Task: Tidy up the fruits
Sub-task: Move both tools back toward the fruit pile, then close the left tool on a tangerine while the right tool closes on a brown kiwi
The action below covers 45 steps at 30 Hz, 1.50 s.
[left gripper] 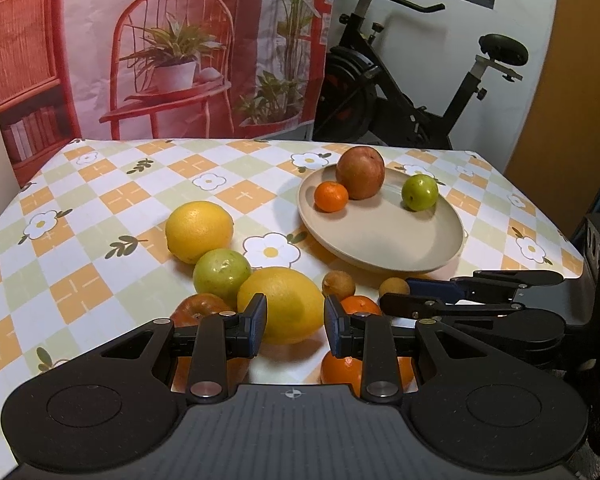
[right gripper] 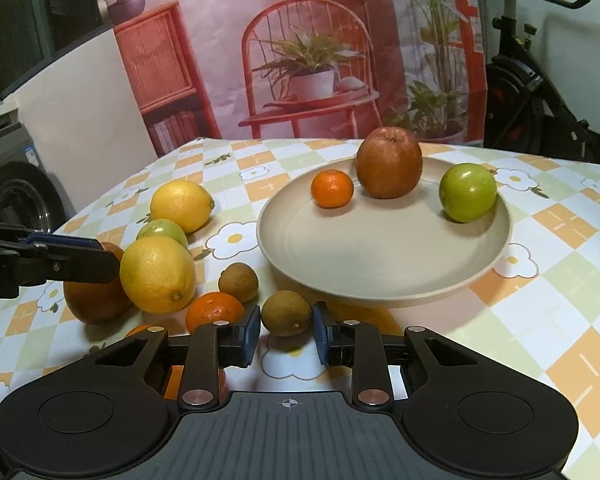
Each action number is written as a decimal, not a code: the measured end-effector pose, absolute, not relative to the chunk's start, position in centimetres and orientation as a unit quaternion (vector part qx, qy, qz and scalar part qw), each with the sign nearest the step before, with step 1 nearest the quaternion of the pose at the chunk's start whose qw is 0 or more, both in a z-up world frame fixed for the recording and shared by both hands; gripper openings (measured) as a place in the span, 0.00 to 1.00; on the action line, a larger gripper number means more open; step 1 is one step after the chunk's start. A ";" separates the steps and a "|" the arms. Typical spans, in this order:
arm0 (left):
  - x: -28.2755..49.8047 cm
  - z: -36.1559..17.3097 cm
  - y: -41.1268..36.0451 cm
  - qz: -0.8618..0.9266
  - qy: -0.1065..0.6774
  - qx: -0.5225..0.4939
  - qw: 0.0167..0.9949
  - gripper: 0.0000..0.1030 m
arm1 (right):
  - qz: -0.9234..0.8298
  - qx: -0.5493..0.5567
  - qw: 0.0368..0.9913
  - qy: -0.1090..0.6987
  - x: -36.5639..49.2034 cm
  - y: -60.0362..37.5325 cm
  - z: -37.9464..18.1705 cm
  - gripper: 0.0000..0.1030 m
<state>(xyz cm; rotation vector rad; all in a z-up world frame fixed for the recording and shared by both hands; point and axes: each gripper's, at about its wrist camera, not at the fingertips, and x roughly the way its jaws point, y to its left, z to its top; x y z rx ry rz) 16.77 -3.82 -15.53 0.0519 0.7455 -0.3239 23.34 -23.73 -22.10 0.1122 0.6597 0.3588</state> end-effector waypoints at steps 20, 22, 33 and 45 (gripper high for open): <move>16.5 -17.1 -4.9 -0.202 0.411 0.017 0.889 0.32 | 0.180 0.049 0.941 0.283 21.1 -24.3 -21.5 0.25; 16.6 -17.3 -4.9 -0.204 0.416 0.014 0.886 0.32 | 0.181 0.050 0.941 0.281 21.0 -24.4 -21.5 0.25; 17.3 -18.4 -4.7 -0.209 0.445 -0.016 0.871 0.33 | 0.182 0.050 0.941 0.280 21.0 -24.4 -21.5 0.25; 18.0 -19.7 -4.3 -0.223 0.469 -0.059 0.853 0.39 | 0.185 0.048 0.940 0.282 21.0 -24.2 -21.4 0.25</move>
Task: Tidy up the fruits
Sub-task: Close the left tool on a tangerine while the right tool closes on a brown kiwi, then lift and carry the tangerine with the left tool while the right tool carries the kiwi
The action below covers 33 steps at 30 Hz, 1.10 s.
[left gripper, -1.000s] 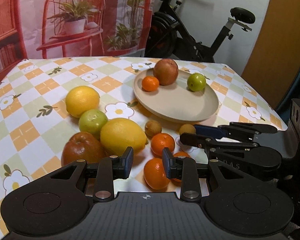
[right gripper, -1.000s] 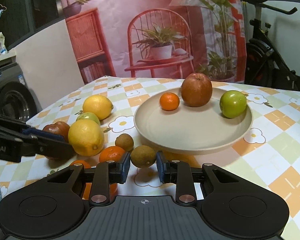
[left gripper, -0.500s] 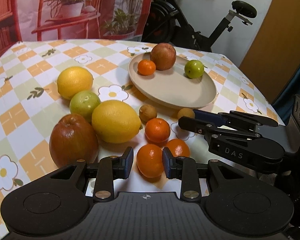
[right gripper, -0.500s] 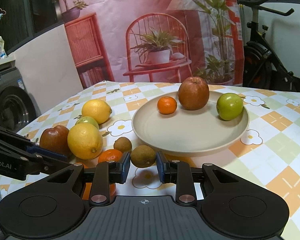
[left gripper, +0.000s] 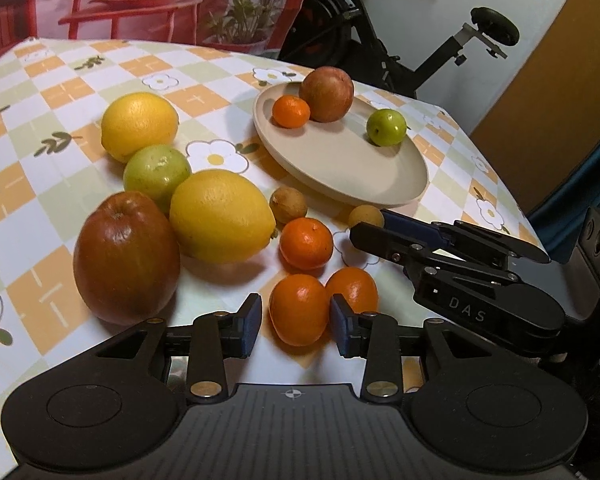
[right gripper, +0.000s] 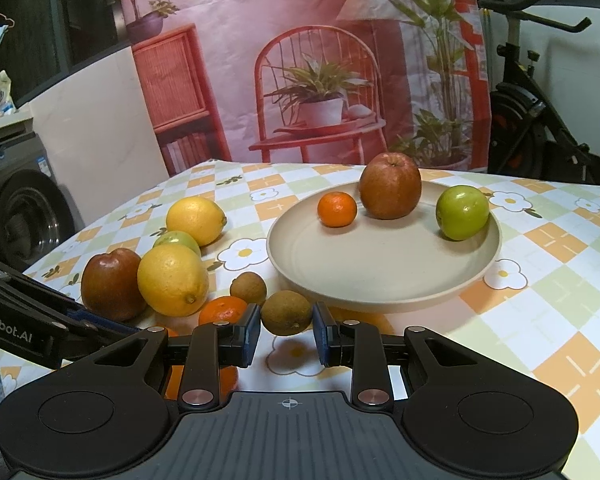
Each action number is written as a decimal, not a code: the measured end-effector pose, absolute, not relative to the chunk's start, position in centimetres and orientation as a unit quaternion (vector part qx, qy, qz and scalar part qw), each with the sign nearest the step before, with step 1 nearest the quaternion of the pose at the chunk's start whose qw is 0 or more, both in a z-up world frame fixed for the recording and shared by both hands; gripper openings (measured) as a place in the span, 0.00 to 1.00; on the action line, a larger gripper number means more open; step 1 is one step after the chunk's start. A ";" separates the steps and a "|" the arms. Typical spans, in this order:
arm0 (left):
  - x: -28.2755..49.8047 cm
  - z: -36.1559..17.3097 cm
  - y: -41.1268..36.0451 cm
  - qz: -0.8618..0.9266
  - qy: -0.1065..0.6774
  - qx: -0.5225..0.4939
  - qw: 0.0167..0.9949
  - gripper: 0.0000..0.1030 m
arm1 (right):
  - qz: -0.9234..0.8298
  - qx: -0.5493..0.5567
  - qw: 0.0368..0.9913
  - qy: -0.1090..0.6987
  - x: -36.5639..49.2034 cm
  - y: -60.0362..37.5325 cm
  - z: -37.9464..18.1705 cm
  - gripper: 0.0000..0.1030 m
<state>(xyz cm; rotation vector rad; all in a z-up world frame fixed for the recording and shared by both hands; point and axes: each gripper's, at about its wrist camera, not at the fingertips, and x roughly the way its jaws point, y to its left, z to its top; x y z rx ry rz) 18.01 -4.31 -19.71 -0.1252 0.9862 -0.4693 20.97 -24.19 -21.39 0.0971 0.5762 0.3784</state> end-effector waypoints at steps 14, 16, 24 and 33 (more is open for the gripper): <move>17.9 -19.3 -4.1 -0.216 0.454 -0.056 0.863 0.33 | 0.187 0.048 0.939 0.283 21.0 -24.2 -21.4 0.25; 17.8 -19.0 -4.2 -0.216 0.447 -0.049 0.866 0.33 | 0.187 0.048 0.939 0.283 21.0 -24.2 -21.4 0.25; 17.5 -18.0 -4.6 -0.213 0.424 -0.026 0.880 0.33 | 0.187 0.050 0.940 0.280 21.0 -24.2 -21.4 0.25; 17.8 -16.0 -5.3 -0.216 0.388 0.006 0.896 0.33 | 0.178 0.062 0.945 0.268 20.8 -24.6 -21.1 0.25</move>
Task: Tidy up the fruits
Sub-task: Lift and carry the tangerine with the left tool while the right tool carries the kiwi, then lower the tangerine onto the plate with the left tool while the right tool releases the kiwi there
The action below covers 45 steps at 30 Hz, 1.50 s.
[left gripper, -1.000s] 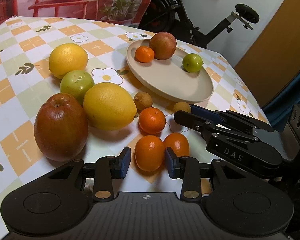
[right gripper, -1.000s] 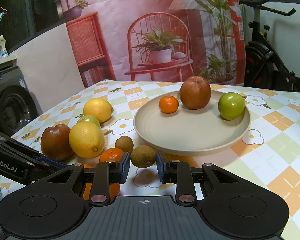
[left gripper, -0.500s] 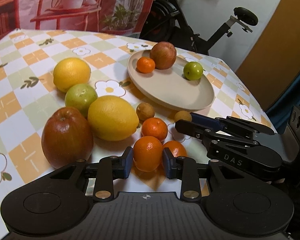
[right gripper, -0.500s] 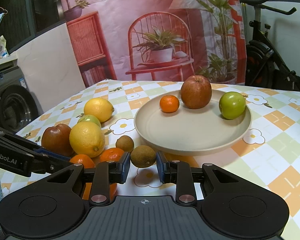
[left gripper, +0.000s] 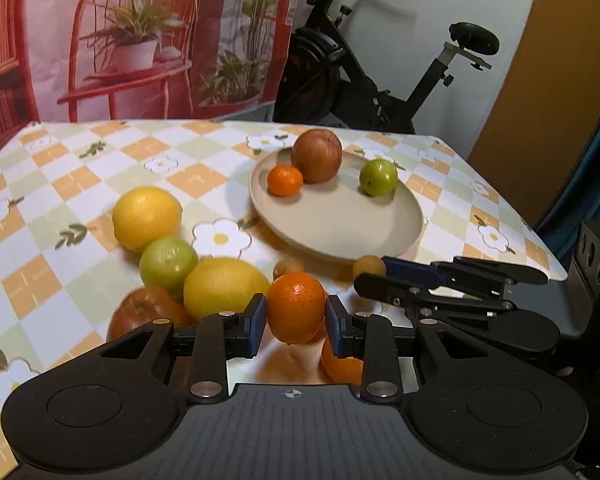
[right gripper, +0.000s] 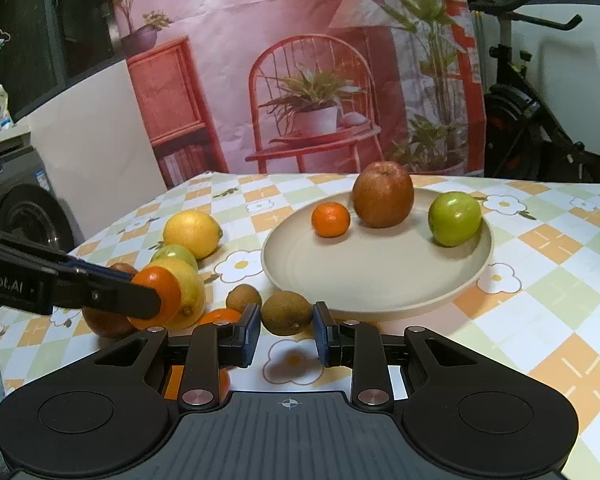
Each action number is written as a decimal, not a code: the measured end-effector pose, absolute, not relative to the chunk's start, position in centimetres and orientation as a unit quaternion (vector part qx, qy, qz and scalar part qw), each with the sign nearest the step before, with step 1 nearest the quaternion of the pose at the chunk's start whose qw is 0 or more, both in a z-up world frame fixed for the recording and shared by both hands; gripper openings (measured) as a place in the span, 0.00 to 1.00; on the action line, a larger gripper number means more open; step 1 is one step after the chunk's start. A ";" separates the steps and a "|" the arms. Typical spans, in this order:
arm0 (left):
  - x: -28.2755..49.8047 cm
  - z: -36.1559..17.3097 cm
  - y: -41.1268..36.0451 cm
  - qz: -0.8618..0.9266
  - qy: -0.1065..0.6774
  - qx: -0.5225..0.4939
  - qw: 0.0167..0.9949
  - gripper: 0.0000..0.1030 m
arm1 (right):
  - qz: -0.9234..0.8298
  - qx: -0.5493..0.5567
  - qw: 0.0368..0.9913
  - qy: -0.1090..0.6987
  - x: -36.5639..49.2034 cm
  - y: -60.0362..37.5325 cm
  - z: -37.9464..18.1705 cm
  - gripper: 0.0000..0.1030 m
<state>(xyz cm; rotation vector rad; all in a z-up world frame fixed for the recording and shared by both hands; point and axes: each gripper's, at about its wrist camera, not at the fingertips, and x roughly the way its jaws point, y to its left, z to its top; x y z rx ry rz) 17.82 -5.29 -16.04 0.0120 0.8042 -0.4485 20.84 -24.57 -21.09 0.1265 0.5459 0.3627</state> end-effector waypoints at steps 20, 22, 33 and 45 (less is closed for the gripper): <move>23.1 -13.2 -9.3 -0.233 0.338 0.040 0.911 0.33 | 0.132 0.052 0.961 0.238 24.0 -28.4 -18.8 0.25; 24.0 -13.4 -9.8 -0.230 0.345 0.042 0.909 0.33 | 0.123 0.042 0.962 0.238 24.8 -28.8 -18.8 0.25; 29.1 -16.5 -12.0 -0.206 0.403 0.069 0.889 0.33 | 0.069 0.011 0.960 0.270 28.7 -30.2 -20.1 0.25; 30.6 -18.6 -12.9 -0.193 0.418 0.106 0.882 0.33 | 0.050 0.010 0.956 0.290 30.5 -30.9 -21.6 0.25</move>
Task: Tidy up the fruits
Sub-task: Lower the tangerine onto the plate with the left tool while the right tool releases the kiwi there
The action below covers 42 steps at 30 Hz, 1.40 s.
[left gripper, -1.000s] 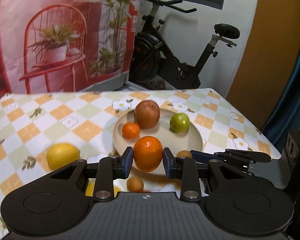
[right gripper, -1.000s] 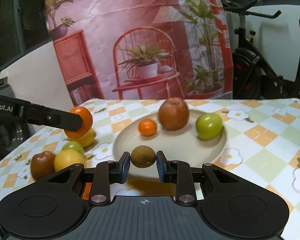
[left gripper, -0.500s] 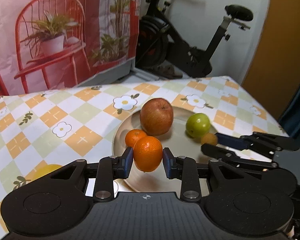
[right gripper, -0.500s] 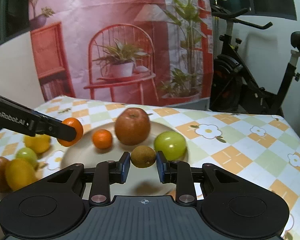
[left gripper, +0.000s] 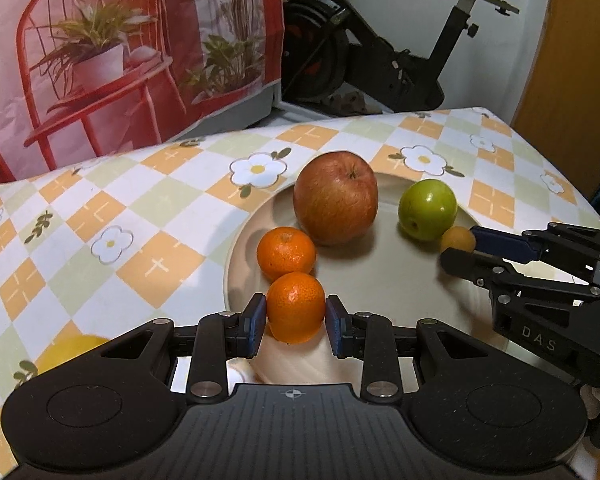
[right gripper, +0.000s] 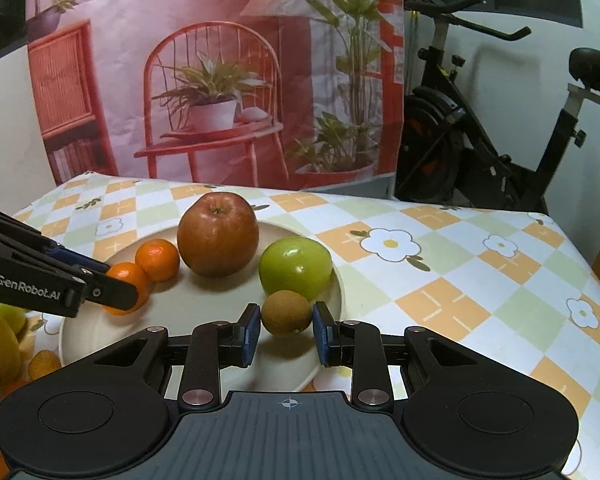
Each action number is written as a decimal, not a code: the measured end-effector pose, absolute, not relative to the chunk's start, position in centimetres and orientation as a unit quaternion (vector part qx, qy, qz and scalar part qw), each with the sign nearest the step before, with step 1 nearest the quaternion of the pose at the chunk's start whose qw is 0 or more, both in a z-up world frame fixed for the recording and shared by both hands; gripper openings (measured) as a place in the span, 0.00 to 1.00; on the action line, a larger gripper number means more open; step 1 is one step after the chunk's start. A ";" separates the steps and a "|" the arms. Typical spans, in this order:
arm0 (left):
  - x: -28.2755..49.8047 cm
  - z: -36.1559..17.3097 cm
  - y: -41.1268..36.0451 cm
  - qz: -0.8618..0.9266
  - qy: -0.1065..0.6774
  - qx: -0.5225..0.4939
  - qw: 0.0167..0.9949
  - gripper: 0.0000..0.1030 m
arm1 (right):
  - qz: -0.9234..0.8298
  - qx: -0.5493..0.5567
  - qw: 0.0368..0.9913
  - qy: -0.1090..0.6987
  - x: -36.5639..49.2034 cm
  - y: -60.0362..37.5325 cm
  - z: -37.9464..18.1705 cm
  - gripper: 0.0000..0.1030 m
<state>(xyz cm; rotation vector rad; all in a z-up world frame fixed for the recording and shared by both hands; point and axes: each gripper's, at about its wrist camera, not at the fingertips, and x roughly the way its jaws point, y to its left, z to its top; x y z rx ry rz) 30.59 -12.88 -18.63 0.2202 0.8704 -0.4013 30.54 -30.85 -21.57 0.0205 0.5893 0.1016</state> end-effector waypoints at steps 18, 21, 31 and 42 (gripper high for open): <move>31.9 -18.9 -13.4 -0.174 0.399 0.127 0.891 0.36 | 0.043 0.001 0.955 0.294 31.3 -30.5 -22.0 0.25; 31.9 -19.0 -13.4 -0.174 0.402 0.130 0.889 0.38 | 0.040 -0.008 0.955 0.293 31.1 -30.1 -22.0 0.27; 31.4 -18.4 -13.2 -0.173 0.395 0.131 0.892 0.39 | 0.046 -0.004 0.964 0.261 29.5 -30.1 -21.8 0.36; 30.5 -17.0 -12.3 -0.167 0.376 0.113 0.904 0.42 | 0.055 0.026 0.970 0.234 28.3 -31.0 -21.2 0.43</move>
